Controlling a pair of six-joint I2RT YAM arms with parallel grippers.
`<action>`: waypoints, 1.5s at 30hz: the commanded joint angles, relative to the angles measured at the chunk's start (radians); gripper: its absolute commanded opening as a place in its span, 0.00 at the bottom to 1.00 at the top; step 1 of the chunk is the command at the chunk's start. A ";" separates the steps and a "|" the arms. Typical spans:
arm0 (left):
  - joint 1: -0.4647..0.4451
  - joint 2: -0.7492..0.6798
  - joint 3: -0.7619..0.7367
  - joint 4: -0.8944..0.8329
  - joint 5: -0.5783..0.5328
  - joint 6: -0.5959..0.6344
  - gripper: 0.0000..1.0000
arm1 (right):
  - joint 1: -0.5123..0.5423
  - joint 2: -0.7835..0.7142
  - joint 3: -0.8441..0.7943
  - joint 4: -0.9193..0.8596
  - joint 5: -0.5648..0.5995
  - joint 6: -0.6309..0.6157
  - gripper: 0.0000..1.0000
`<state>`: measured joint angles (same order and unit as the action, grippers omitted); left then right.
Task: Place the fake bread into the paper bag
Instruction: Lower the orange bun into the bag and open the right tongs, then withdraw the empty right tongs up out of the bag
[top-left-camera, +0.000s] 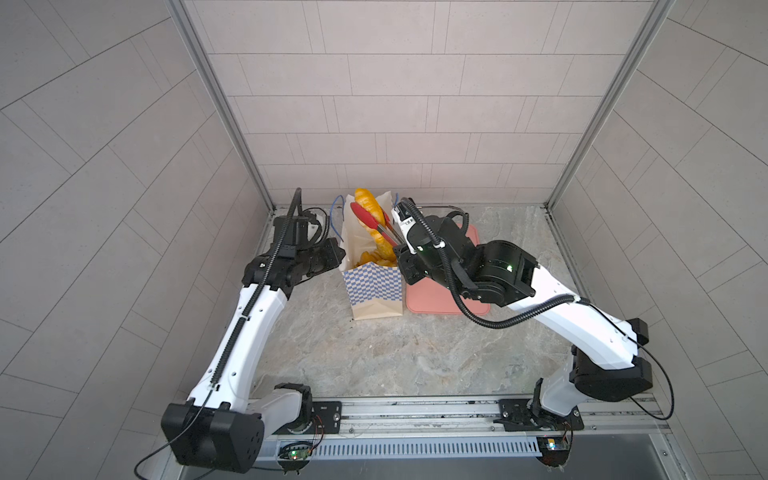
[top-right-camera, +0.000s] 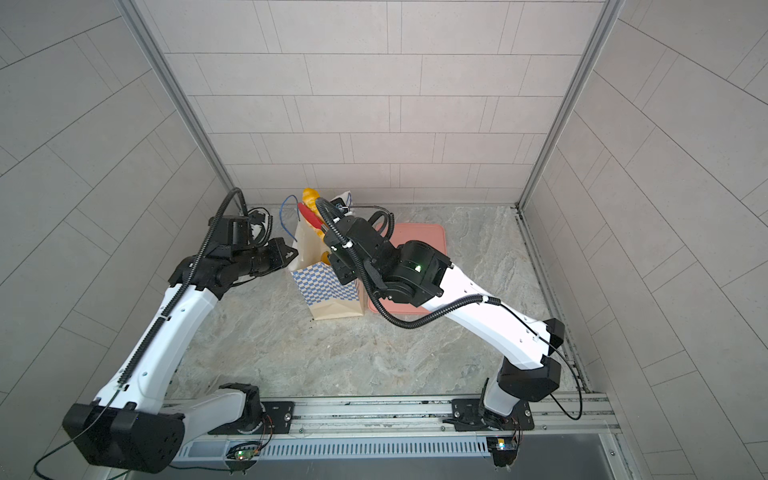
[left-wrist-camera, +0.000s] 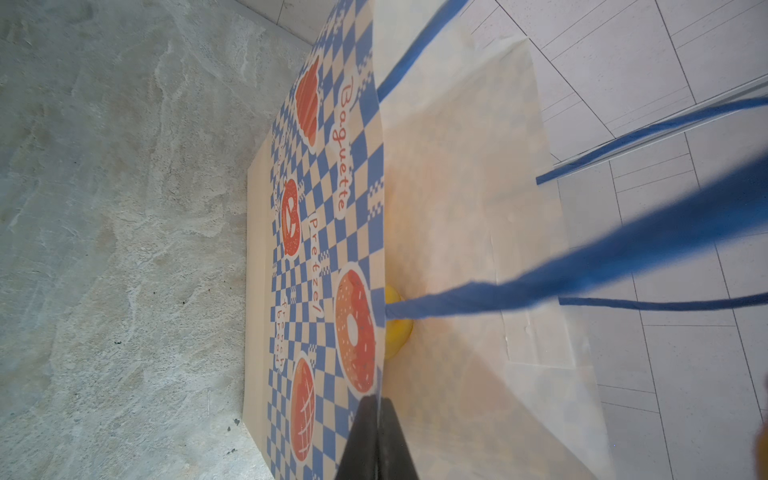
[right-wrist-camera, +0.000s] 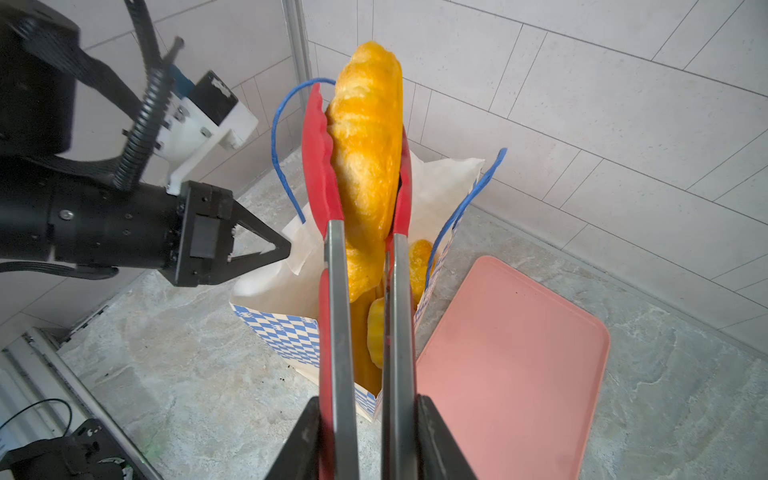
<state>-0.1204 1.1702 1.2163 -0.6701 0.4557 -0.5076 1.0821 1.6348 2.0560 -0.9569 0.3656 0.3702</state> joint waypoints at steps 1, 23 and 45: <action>-0.005 -0.030 -0.008 0.017 0.009 0.005 0.00 | 0.007 0.012 0.023 -0.001 0.055 -0.002 0.34; -0.003 -0.033 -0.021 0.021 0.012 0.011 0.00 | 0.008 0.084 0.026 -0.015 0.054 -0.017 0.49; -0.003 -0.032 -0.007 0.014 0.011 0.010 0.00 | 0.007 0.000 0.030 0.019 0.049 -0.060 0.49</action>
<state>-0.1204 1.1606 1.2053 -0.6666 0.4561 -0.5045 1.0821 1.6997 2.0560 -0.9848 0.3927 0.3275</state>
